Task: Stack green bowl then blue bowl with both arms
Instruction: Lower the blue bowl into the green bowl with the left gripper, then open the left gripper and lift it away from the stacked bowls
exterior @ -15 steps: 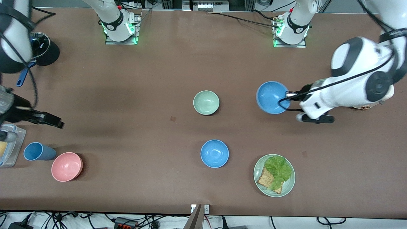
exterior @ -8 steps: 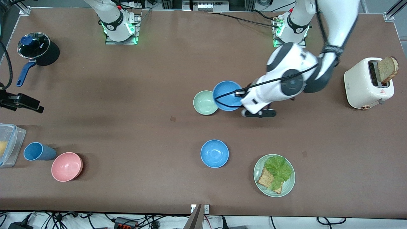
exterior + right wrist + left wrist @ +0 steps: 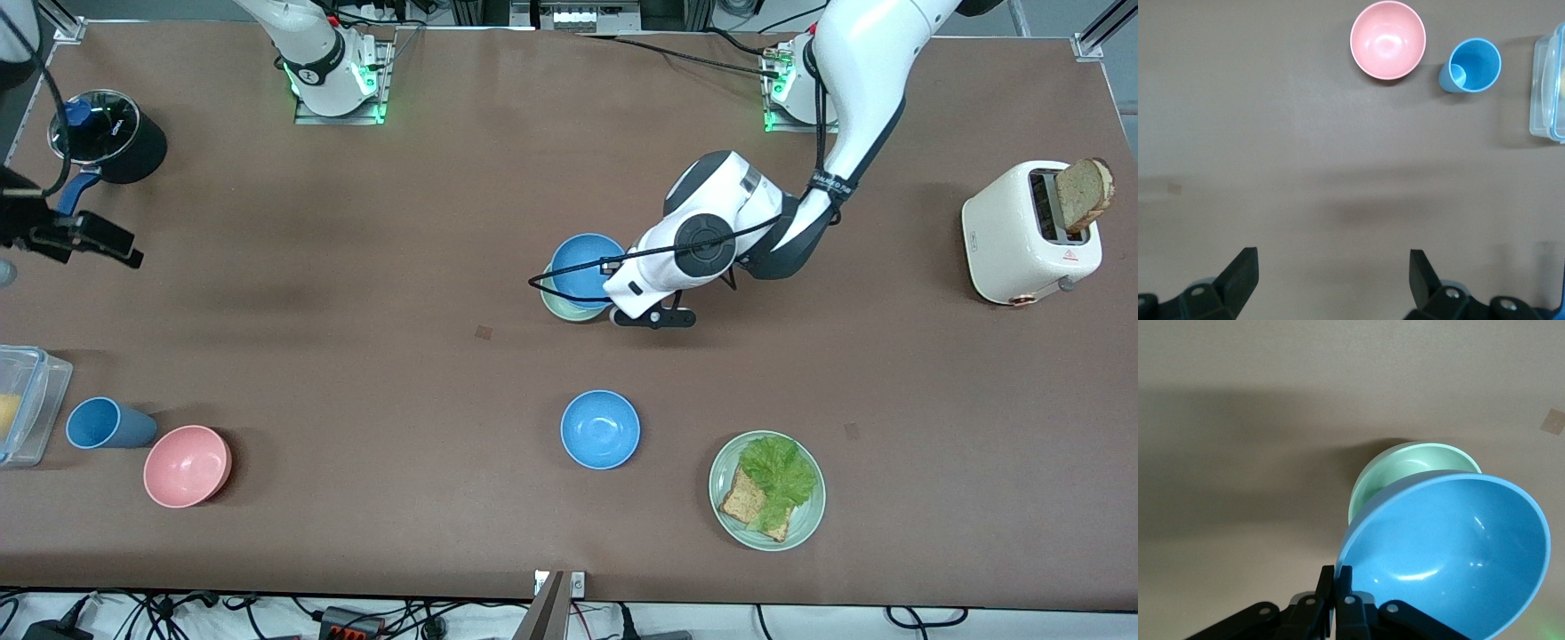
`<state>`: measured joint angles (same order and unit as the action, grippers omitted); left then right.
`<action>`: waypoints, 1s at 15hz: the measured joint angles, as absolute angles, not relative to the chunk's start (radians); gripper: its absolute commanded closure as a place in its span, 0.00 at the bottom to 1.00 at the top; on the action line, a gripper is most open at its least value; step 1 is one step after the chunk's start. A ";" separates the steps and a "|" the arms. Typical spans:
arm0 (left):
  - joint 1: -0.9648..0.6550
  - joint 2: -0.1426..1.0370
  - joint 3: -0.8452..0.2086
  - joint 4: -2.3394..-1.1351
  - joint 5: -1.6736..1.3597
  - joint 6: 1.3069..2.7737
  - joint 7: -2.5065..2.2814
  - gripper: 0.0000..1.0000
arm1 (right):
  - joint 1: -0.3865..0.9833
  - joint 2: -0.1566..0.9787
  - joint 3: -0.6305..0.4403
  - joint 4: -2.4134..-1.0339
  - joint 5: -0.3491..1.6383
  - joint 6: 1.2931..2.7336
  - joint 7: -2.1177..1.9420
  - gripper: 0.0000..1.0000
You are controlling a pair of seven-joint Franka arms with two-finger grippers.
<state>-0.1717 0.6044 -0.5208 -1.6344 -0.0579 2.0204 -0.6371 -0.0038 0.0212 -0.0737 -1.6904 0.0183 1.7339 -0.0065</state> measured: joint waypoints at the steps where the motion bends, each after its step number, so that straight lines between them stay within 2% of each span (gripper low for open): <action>1: -0.175 0.609 -0.521 -1.634 -0.055 2.029 -0.637 0.99 | -0.004 -0.001 -0.073 -1.716 0.017 1.741 -0.007 0.00; 11: -0.228 0.657 -0.520 -1.633 0.026 2.091 -0.644 0.98 | -0.003 -0.029 -0.062 -1.745 0.016 1.743 -0.008 0.00; 12: -0.228 0.659 -0.520 -1.633 0.034 2.092 -0.644 0.94 | -0.003 -0.029 -0.062 -1.745 0.016 1.743 -0.008 0.00; 13: -0.228 0.661 -0.519 -1.632 0.036 2.092 -0.644 0.82 | -0.003 -0.029 -0.062 -1.745 0.016 1.743 -0.008 0.00; 15: -0.228 0.663 -0.517 -1.629 0.037 2.092 -0.644 0.69 | -0.003 -0.029 -0.062 -1.745 0.014 1.743 -0.008 0.00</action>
<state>-0.2278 0.6626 -0.5174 -1.6286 0.0367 2.0925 -0.6437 -0.0032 -0.0286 -0.0615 -1.7451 0.0143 1.7431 -0.0082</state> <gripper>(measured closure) 0.934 0.000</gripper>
